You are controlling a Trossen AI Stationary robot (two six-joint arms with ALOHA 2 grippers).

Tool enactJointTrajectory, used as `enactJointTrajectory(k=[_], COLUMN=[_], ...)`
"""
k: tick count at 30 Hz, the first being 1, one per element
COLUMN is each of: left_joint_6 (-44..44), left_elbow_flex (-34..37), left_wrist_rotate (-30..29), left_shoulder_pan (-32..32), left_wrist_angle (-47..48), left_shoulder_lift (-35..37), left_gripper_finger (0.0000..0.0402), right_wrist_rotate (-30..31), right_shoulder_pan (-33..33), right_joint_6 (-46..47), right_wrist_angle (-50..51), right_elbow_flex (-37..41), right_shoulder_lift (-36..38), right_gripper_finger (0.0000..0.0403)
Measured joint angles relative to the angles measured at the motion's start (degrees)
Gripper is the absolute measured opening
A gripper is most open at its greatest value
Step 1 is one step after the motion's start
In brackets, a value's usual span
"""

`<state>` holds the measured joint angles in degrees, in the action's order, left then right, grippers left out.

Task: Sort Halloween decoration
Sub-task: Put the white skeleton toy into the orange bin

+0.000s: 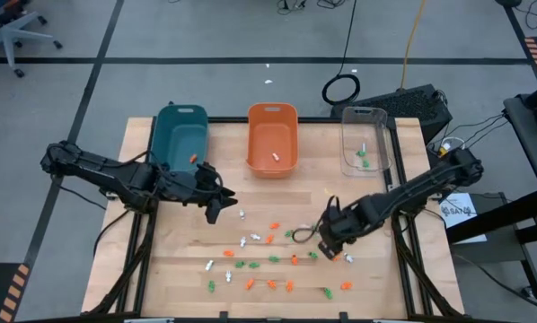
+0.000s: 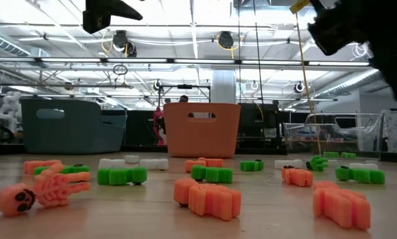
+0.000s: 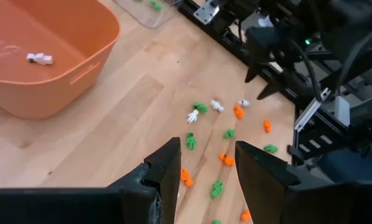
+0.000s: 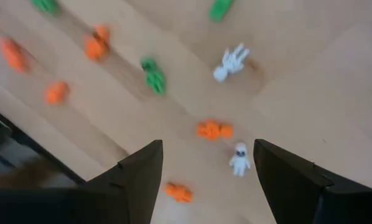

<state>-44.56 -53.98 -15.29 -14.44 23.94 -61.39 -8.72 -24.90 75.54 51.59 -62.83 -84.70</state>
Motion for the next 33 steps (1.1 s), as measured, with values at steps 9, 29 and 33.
enactJointTrajectory(k=[9, 29, 33], left_joint_6=[-0.1, -1.8, -2.8], left_elbow_flex=[0.0, 0.0, 0.0], left_wrist_rotate=[0.4, -0.8, -1.1], left_shoulder_pan=[-0.8, -5.8, -6.0], left_wrist_angle=[0.0, 1.1, 1.1], left_shoulder_lift=[0.0, 0.0, 0.0], left_gripper_finger=[0.0153, 0.0153, 0.0153], right_wrist_rotate=[-4.8, -1.0, -4.2], right_shoulder_pan=[-5.5, -9.7, -9.6], right_joint_6=[-5.8, -3.6, -4.2], right_wrist_angle=[1.5, 1.0, -1.3], right_elbow_flex=[0.0, 0.0, -0.2], right_shoulder_lift=[-4.1, -18.3, -20.7], right_gripper_finger=[0.0235, 0.0205, 0.0147])
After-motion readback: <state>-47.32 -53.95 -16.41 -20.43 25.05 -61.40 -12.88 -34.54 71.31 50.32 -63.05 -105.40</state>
